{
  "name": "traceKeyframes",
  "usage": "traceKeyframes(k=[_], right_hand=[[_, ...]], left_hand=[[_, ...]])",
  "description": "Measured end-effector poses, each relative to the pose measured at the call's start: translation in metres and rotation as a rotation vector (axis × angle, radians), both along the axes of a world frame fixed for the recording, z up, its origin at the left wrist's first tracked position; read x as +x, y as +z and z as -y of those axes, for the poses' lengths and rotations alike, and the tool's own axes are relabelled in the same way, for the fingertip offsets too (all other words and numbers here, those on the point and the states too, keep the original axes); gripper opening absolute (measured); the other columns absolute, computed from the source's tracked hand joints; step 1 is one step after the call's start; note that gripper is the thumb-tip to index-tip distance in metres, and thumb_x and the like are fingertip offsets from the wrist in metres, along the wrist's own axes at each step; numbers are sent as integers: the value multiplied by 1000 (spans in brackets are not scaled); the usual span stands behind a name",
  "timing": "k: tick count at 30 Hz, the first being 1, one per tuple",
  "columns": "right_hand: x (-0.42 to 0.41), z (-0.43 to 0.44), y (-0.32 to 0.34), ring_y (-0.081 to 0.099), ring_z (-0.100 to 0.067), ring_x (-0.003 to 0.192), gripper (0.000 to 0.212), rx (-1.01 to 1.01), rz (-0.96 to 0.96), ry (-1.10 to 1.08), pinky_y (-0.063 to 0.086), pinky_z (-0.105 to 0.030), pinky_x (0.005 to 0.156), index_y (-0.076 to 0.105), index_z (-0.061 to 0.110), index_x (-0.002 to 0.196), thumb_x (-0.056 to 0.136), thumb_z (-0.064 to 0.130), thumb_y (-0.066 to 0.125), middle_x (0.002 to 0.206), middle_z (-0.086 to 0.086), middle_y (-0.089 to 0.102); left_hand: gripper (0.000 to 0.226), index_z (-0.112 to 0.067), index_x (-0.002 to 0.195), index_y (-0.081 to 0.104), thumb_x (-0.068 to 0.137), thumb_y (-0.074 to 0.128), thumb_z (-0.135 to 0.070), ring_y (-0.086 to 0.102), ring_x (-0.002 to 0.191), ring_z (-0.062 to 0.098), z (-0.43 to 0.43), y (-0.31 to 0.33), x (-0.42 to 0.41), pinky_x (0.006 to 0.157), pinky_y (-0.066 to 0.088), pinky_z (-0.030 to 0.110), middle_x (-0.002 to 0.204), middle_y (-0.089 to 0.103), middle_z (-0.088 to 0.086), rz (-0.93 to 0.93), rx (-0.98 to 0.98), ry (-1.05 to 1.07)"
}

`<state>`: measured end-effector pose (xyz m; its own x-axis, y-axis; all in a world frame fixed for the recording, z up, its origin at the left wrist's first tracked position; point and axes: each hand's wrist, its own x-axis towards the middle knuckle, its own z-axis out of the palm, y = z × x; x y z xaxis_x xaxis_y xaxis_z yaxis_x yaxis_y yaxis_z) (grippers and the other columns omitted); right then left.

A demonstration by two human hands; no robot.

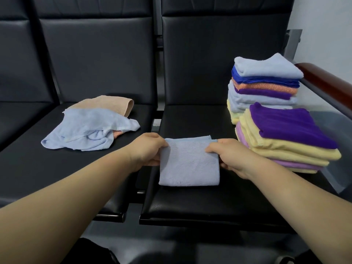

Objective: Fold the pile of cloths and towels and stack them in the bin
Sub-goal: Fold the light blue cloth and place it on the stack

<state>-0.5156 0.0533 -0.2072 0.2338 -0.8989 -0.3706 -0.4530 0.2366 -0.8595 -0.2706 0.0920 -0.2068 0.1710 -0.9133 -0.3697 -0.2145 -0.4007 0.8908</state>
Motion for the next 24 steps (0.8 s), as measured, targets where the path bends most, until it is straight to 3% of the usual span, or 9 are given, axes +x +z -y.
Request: traceKeyframes(k=[3, 5, 8, 12, 18, 24], right_hand=[[9, 10, -3, 70, -23, 89, 16, -81, -37, -31, 51, -36, 77, 73, 8, 96, 93, 21, 65, 98, -6, 76], [14, 15, -9, 72, -24, 93, 17, -105, -73, -43, 52, -36, 78, 74, 8, 96, 94, 21, 63, 97, -4, 76], [18, 29, -23, 56, -20, 69, 23, -154, -211, -28, 39, -34, 64, 64, 3, 82, 93, 23, 60, 77, -4, 62], [22, 42, -32, 43, -17, 59, 33, -217, -352, -14, 31, -30, 54, 47, 17, 66, 95, 23, 61, 65, 1, 48], [28, 53, -43, 46, -15, 61, 36, -322, -580, 27, 32, -31, 53, 44, 18, 72, 97, 37, 63, 70, 2, 49], [24, 56, -34, 57, -19, 76, 47, -321, -764, 95, 39, -33, 57, 55, 16, 92, 101, 60, 40, 90, -2, 60]], left_hand=[[12, -12, 90, 60, 99, 57, -19, 65, 76, 20, 14, -9, -1, 63, 56, 32, 86, 64, 7, 69, -65, 49], [17, -10, 94, 60, 99, 55, -24, 60, 76, 20, 22, -17, -2, 65, 56, 36, 87, 62, 7, 219, -119, 53], [25, -9, 99, 58, 103, 50, -32, 55, 73, 18, 34, -29, -5, 67, 47, 35, 81, 60, 3, 489, -181, 18], [25, -12, 95, 51, 106, 44, -33, 55, 68, 17, 48, -46, -11, 59, 41, 34, 79, 59, 2, 707, -202, 12], [15, -13, 97, 39, 104, 39, -25, 51, 63, 20, 54, -54, -23, 52, 29, 34, 79, 55, 0, 974, -196, 4], [35, -10, 106, 48, 107, 32, -41, 54, 83, 28, 54, -55, -17, 73, 39, 39, 109, 62, 11, 985, -6, 12]])
